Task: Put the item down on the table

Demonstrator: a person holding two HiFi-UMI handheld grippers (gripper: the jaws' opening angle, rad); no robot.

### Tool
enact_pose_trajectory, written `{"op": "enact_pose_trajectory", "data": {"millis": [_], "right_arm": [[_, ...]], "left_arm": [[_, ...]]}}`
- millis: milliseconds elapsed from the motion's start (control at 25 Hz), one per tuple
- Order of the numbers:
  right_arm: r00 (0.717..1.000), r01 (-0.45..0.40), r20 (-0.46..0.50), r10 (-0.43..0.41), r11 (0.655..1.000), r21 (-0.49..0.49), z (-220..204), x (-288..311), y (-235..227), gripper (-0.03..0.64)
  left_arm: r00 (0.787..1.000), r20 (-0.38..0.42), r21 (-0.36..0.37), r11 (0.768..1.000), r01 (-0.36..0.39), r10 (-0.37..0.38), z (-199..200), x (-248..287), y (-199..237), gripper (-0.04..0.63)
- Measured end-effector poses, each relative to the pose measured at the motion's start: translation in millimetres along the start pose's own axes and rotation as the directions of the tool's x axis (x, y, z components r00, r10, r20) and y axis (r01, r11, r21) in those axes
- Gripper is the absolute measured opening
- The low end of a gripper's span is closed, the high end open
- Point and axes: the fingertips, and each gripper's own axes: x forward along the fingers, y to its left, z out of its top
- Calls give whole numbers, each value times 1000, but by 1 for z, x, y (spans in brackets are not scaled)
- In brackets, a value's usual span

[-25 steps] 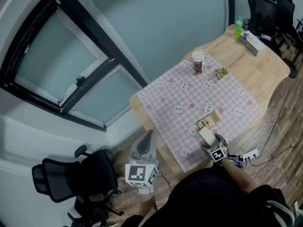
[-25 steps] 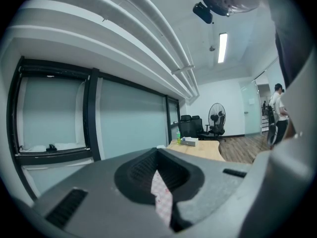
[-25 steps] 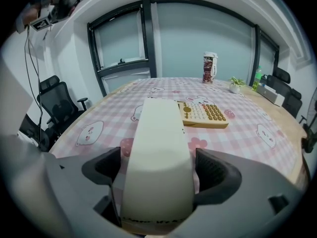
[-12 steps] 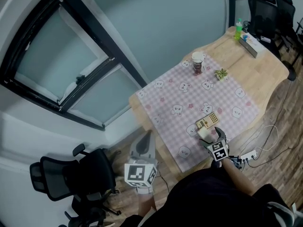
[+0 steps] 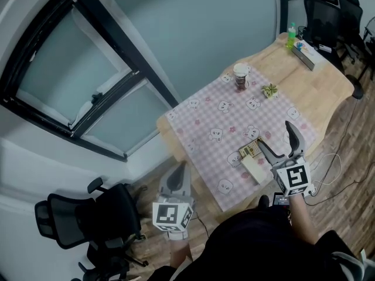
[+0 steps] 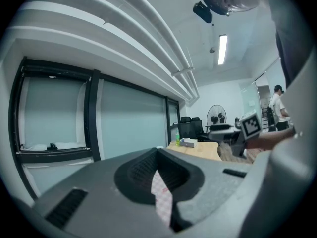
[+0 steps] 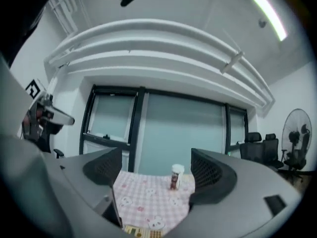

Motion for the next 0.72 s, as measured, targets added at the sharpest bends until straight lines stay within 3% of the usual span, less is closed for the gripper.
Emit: {"op": "enact_pose_trajectory", "data": {"millis": [160,200,240,280,720], "right_arm": [[990,48,137,-41,998,-47,73,-25,-6,435],[985,66,160,-58,997,-48,84,-32,-7,350],[981,78,181,-70,996,-40,93,-39,-8,115],[979,80,193,-72,996,-31,99,-44,-9,28],[994,14,108,-17,999,31,79,-51,-1,17]], "left_arm": [[1000,10,-4,1000,13,-12,2,-2,-6,0],[1000,15,-9,1000,17,-17,3,-2,-7,0],[1000,20,-14,1000,19,-19,4,-3,-8,0],[1000,23,-14,1000,21,-21,5,-4,-9,-1],[998,51,-1,999,40,-40,15,-9,-17,0]]}}
